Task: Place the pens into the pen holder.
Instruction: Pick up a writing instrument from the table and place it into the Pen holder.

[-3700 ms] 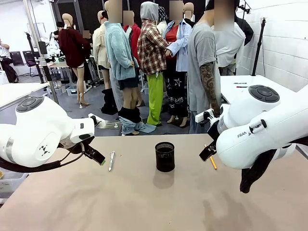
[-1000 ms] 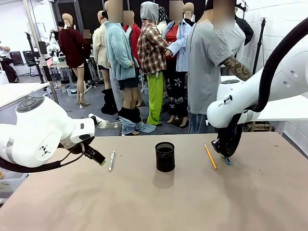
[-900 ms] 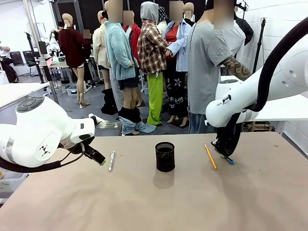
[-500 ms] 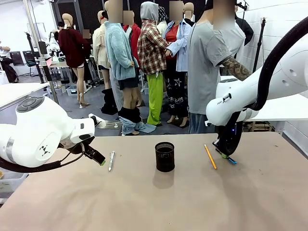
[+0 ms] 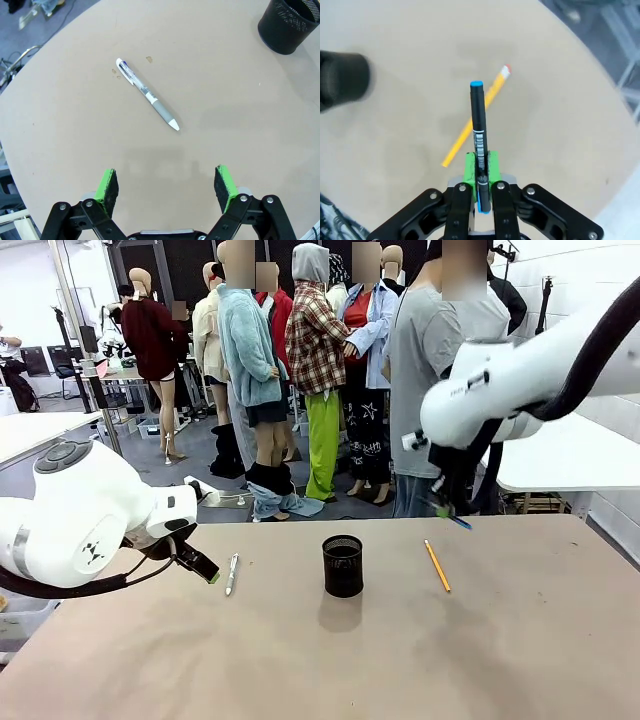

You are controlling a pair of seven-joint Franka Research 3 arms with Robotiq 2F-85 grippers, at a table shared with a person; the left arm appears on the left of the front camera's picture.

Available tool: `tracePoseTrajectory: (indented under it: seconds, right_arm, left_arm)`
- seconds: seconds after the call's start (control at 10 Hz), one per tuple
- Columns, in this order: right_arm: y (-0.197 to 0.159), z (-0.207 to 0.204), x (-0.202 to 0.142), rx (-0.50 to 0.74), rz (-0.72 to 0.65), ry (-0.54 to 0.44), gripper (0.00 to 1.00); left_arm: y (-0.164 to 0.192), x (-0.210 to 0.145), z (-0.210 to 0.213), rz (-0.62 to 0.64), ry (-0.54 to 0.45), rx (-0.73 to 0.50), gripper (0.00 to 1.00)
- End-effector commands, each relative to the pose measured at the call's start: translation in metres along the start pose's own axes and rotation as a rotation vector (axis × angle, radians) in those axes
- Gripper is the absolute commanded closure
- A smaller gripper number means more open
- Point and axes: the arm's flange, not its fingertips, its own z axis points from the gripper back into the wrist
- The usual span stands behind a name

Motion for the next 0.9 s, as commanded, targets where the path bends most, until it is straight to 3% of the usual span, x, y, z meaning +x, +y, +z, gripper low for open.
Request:
tracePoseTrajectory:
  seconds: [0.0, 0.5, 0.8]
  right_arm:
    - [0.017, 0.018, -0.013, 0.304, 0.153, -0.255, 1.0]
    - [0.046, 0.025, 0.016, 0.655, 0.293, -0.451, 1.0]
    - [0.07, 0.008, 0.029, 0.766, 0.358, -0.522, 1.0]
  left_arm:
    - [0.002, 0.0, 0.001, 0.004, -0.002, 0.0, 0.0]
    - [0.002, 0.0, 0.001, 0.004, -0.002, 0.0, 0.0]
    - [0.002, 0.0, 0.001, 0.004, -0.002, 0.0, 0.0]
